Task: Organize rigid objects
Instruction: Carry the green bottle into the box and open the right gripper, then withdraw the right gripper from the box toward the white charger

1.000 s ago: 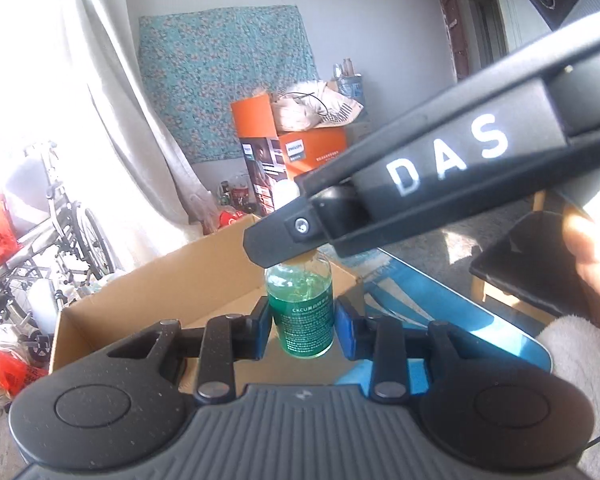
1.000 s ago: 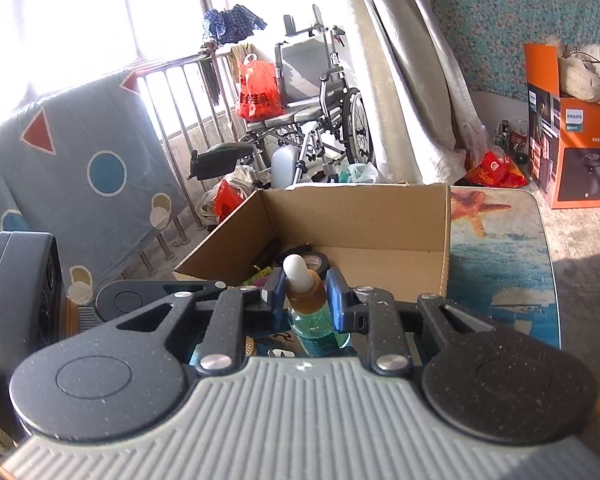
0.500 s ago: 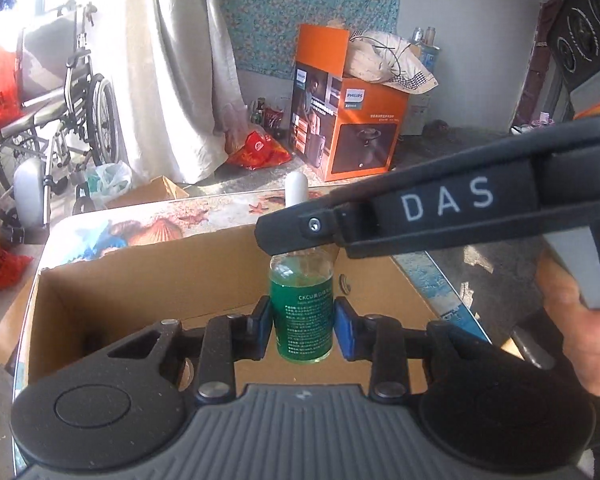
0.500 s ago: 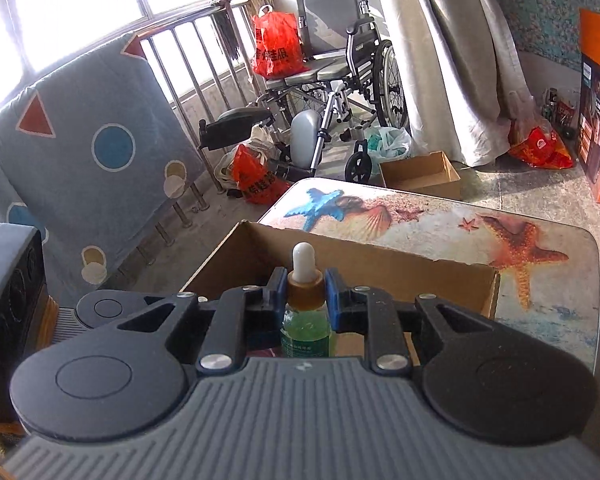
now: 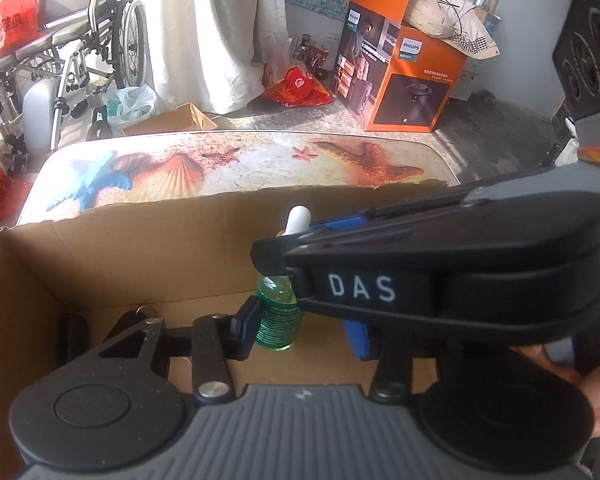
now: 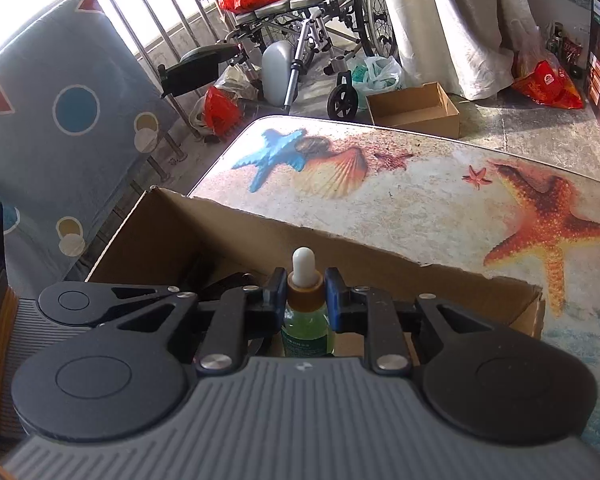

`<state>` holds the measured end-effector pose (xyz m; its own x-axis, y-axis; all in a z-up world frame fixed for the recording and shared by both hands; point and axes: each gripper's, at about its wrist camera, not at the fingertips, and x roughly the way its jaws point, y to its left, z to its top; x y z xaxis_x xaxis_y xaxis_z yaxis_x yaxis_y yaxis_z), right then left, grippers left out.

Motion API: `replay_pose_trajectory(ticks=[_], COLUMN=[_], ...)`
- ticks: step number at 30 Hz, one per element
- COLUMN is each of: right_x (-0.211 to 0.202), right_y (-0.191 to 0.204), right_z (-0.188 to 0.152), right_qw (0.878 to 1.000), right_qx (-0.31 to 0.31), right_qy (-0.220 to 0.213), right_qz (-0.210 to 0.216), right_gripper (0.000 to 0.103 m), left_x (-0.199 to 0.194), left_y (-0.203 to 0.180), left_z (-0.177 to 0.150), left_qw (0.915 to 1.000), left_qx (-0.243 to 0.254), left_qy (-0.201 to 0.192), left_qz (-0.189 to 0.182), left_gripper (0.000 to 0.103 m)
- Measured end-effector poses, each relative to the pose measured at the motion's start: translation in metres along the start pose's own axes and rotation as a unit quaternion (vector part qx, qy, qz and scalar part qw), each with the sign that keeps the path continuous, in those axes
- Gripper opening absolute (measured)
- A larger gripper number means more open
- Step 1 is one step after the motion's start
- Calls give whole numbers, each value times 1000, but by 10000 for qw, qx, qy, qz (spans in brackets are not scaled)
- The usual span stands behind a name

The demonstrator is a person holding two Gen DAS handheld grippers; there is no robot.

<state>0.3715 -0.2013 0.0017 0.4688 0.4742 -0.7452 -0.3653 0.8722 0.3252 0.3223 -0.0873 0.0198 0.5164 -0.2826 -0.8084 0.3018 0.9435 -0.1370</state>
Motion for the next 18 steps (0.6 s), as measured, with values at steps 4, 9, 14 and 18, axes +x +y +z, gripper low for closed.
replay_pose_trajectory(ticks=[4,9,14,18], right_x=[17,14,-19,-70], right_y=[4,11,16,24], right_z=[-5,-6,-6,-18], right_qw=[9996,9994,9993,9984], right_qx=[-223,-255,-154,14], right_qy=[166,147,-123,-505], right_qz=[-85,-189,-323,-247], right_gripper=[21,28,41,42], left_x=[3,-5,-36,-75], left_y=[-3,-6,-10,-16], left_z=[-1,-6,-13,-28], left_qw=[10000,9999,9996,9983], left_qx=[82,117,117,161], left_qy=[32,-2,-248,-539], left_qz=[34,81,18,-136], left_gripper=[51,54,61,64])
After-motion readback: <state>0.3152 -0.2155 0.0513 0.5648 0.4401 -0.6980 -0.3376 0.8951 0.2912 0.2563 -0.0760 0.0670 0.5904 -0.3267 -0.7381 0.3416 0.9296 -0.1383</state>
